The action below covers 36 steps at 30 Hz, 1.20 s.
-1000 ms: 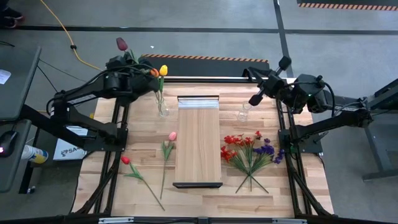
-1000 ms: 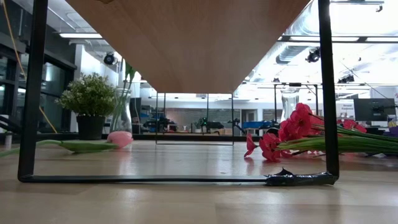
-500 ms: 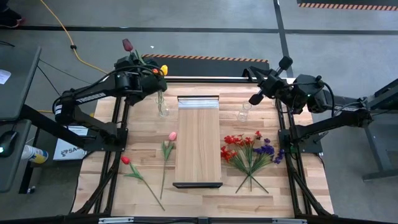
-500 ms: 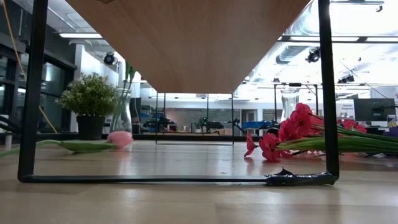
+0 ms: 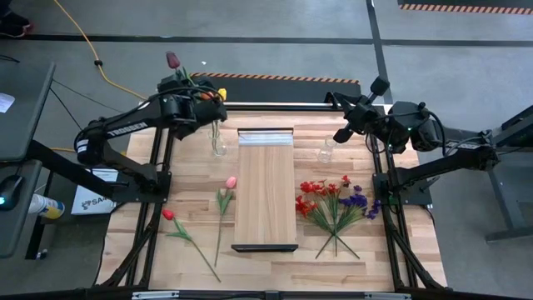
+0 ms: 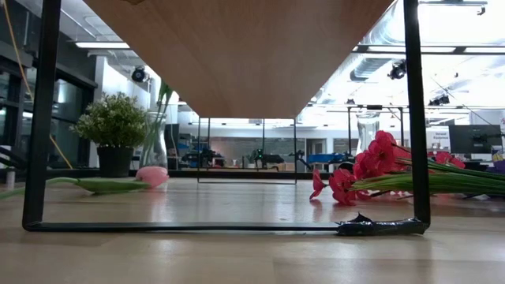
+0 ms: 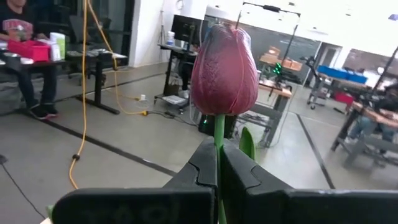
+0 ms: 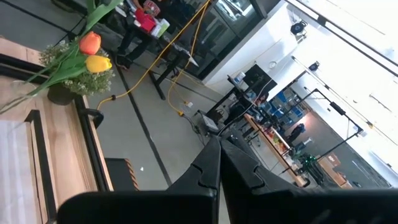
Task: Pick and place flowers into a vace then onto a shelf
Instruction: Put the dark red tulip into the left transparent vase
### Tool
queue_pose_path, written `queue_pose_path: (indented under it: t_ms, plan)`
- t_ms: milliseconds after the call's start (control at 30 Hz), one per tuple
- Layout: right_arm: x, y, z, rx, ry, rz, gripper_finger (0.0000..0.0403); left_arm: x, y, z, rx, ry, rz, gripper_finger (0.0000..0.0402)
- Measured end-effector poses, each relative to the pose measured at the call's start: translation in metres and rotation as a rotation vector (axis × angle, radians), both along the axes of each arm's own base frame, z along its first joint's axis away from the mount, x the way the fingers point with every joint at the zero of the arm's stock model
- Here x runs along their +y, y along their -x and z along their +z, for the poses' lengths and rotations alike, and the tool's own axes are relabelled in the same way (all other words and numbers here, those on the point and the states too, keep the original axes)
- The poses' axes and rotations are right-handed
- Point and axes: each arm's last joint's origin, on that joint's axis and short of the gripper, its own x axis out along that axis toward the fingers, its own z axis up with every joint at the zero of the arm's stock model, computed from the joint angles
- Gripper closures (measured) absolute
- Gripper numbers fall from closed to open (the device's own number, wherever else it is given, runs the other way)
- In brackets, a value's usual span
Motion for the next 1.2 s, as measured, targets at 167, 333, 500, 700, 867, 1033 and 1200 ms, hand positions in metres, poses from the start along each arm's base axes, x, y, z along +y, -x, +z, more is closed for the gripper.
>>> queue_pose_path:
  t_ms: [167, 333, 500, 700, 867, 1033, 1200]
  plan:
    - [0.0, 0.0, 0.0, 0.0, 0.0, 0.0, 0.0402, 0.001, -0.001, -0.007, 0.009, 0.001, 0.002, 0.0368]
    - [0.0, 0.0, 0.0, 0.0, 0.0, 0.0, 0.0402, 0.001, -0.002, -0.022, -0.008, -0.001, -0.001, 0.0368]
    - [0.0, 0.0, 0.0, 0.001, 0.0, 0.0, 0.0402, 0.001, -0.003, -0.033, -0.023, -0.006, 0.0, 0.0368]
    - [0.0, 0.0, 0.0, 0.004, 0.0, 0.0, 0.0402, 0.001, -0.002, -0.036, -0.055, -0.015, 0.0, 0.0368]
    - [0.0, 0.0, -0.001, 0.013, 0.0, 0.0, 0.0402, 0.0, -0.001, -0.035, -0.056, -0.015, 0.0, 0.0368]
    - [0.0, 0.0, -0.001, 0.012, 0.0, 0.0, 0.0402, 0.0, -0.001, -0.035, -0.033, -0.009, 0.0, 0.0368]
    - [0.0, 0.0, -0.001, 0.012, 0.0, 0.0, 0.0402, 0.001, -0.001, -0.036, -0.026, -0.007, 0.0, 0.0368]
